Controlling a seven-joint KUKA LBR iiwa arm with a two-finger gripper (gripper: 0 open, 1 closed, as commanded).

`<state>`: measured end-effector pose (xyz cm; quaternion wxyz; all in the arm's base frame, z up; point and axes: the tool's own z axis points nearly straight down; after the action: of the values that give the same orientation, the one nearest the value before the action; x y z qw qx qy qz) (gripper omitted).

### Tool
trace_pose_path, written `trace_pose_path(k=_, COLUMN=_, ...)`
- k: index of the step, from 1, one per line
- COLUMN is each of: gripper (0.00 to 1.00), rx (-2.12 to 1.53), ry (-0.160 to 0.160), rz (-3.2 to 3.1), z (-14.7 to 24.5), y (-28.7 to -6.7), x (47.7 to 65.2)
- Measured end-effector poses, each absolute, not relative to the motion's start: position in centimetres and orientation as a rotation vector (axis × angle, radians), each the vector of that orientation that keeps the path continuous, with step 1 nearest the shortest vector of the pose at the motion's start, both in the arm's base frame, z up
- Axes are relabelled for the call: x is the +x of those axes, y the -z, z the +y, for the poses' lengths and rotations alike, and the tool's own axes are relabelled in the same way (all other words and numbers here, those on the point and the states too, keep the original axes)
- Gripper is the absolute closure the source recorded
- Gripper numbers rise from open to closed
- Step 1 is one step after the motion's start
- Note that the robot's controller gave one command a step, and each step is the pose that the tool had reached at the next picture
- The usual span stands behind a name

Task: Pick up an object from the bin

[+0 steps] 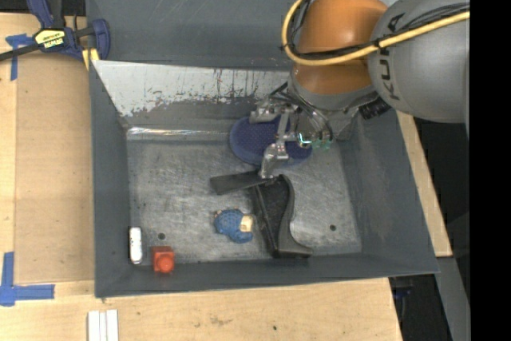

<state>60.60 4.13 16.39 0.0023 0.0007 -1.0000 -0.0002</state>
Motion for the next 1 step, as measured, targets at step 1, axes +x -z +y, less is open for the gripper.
trace_pose_path(k=1, gripper=0.0, rx=-0.216, ry=0.003, rz=-3.147, z=4.17, y=-11.07, x=57.24)
